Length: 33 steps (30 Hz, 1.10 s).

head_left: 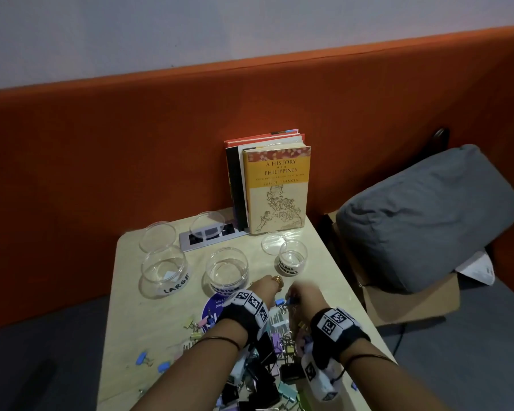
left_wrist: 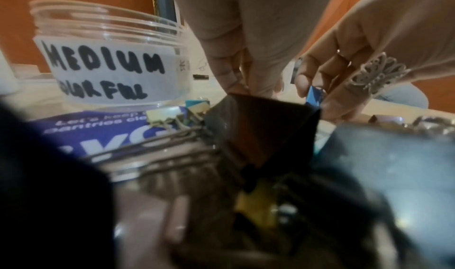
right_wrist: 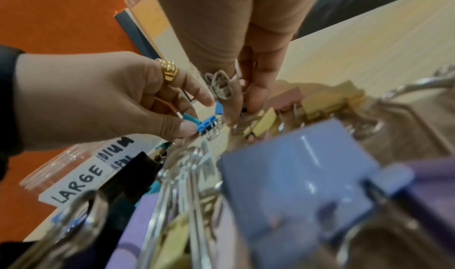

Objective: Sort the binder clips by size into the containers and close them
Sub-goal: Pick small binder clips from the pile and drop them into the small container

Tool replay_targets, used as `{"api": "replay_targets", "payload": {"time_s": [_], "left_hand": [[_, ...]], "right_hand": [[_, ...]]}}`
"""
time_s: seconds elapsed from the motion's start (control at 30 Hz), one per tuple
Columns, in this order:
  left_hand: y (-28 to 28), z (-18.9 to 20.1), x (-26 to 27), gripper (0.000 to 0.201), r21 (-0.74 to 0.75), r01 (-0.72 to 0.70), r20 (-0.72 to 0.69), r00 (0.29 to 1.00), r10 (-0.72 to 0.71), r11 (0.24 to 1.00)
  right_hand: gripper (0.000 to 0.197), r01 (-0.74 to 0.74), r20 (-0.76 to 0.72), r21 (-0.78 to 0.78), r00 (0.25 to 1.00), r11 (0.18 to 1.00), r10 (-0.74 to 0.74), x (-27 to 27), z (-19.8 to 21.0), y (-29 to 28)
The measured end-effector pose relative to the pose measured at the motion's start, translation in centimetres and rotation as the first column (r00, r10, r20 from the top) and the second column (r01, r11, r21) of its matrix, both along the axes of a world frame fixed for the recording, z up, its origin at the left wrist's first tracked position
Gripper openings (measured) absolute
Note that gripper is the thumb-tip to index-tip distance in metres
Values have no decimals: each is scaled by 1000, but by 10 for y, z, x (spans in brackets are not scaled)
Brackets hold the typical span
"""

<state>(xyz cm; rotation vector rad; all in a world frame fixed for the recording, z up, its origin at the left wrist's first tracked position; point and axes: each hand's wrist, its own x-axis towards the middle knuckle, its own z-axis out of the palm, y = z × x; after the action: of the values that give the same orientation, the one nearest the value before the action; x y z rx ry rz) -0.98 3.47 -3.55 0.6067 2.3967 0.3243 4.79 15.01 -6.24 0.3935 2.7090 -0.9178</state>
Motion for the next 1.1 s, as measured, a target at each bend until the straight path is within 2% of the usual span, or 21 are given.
{"api": "replay_targets", "payload": {"time_s": [0.07, 0.17, 0.2, 0.27, 0.4, 0.57, 0.8, 0.9, 0.97, 1.1], "left_hand": [[4, 0, -1, 34, 7, 25, -8, 1000, -25, 1000], [9, -8, -2, 23, 96, -11, -13, 1000, 12, 995], [10, -9, -1, 16, 64, 15, -30, 999, -13, 998], [12, -6, 2, 8, 41, -28, 25, 999, 27, 999], [15, -9, 1, 36, -25, 56, -19, 998, -56, 998], [16, -12, -3, 37, -51, 42, -3, 999, -42, 998], [8, -11, -6, 27, 101, -38, 40, 999, 34, 994], [5, -9, -4, 24, 151, -62, 22, 998, 59, 987], [3, -7, -2, 21, 186, -82, -7, 996, 84, 979], [4, 10, -11, 12, 363, -203, -42, 972, 233, 909]], "right_hand": [[17, 28, -5, -22, 1000, 999, -28, 2, 2, 2], [20, 81, 9, -25, 997, 996, -81, 6, 4, 7], [20, 98, 16, -24, 995, 995, -97, 6, 4, 9], [18, 103, 16, -17, 995, 995, -103, 7, 4, 13], [18, 121, 6, -32, 993, 992, -121, 8, 8, 13], [17, 181, -31, -39, 983, 983, -182, 5, 20, 21], [20, 240, -276, -135, 923, 961, -269, -28, 57, 34], [27, 248, -264, -155, 922, 956, -282, -42, 57, 34], [35, 178, -231, -109, 952, 978, -199, -45, 56, 36], [38, 119, -255, -84, 957, 989, -137, -31, 53, 43]]}}
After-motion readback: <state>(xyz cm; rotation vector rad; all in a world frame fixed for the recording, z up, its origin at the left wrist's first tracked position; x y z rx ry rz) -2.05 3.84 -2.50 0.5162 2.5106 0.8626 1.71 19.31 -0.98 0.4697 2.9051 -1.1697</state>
